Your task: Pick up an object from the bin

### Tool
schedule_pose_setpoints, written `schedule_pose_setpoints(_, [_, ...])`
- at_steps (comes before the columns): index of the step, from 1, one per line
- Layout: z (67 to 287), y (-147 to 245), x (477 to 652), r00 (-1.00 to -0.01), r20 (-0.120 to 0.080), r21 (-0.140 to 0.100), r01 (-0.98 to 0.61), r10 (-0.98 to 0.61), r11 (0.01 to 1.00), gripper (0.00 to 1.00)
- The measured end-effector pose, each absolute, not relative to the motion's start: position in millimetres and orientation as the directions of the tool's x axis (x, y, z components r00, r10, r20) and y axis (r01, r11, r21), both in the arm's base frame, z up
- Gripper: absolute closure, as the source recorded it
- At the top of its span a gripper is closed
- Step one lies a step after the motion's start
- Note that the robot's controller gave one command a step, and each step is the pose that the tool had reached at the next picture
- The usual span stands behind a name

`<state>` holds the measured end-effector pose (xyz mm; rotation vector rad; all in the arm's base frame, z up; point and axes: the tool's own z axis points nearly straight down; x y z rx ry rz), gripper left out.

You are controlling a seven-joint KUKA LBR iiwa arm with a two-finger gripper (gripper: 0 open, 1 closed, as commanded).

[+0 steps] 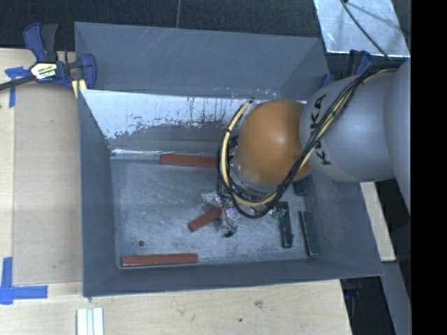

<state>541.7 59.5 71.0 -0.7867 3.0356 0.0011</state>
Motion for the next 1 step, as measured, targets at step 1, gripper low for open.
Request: schedule_pose_setpoints(1, [225.9,53.5,584.4,-0.727,-0.01,-0.007,-0.686,-0.686,0.727,1.0])
